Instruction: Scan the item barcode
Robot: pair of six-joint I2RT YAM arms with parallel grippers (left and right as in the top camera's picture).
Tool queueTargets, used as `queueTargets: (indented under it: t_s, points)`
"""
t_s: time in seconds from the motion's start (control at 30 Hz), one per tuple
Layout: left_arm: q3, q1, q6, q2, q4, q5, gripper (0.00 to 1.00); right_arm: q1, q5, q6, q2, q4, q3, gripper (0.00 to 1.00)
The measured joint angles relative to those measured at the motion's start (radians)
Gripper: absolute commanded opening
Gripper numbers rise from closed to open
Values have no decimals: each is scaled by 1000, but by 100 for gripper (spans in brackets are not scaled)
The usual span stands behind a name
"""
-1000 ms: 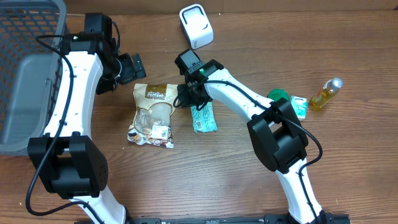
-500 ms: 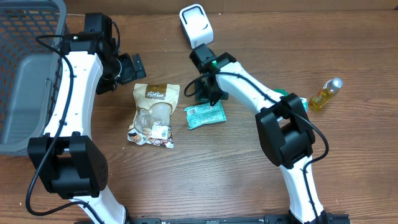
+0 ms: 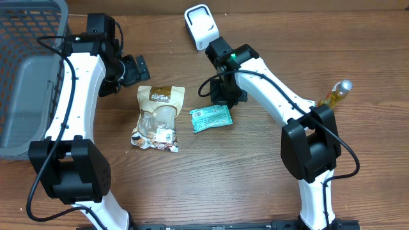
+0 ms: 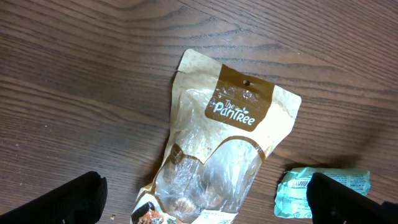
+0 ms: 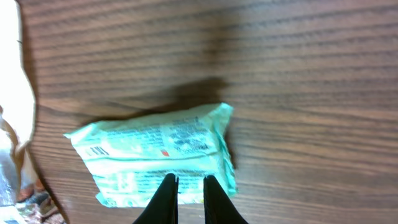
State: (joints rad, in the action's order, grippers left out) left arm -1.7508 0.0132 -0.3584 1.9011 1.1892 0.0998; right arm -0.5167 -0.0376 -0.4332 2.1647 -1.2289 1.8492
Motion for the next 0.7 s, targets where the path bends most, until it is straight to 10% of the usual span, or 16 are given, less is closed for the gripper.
queueTargets:
  t_s: [0.4,0.47,0.7]
  points:
    - [4,0,-5,0,-189,16,100,4,0,15,0,-14,0,15]
    - [4,0,-5,1,-184,32,4,4,0,17,0,-14,0,15]
    - [34,-31,-9,1,-192,133,4,8,4,19,0,-21,0,15]
